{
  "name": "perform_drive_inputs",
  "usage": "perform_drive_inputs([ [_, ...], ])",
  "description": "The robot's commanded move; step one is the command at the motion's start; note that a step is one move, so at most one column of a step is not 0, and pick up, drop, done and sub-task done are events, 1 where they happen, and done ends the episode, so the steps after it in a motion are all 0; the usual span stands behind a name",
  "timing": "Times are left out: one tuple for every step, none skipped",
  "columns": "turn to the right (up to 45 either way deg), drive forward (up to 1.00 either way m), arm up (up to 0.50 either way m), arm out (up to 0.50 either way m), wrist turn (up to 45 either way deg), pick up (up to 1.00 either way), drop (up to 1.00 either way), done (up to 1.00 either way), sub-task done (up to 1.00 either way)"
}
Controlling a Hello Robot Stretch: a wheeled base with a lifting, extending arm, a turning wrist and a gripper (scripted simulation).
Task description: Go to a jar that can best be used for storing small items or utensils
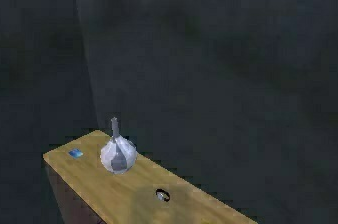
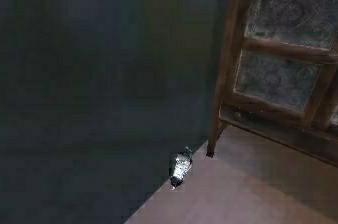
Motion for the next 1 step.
perform_drive_inputs([
  [-15.0,0.0,0.0,0.0,0.0,0.0,0.0,0.0,0.0],
])
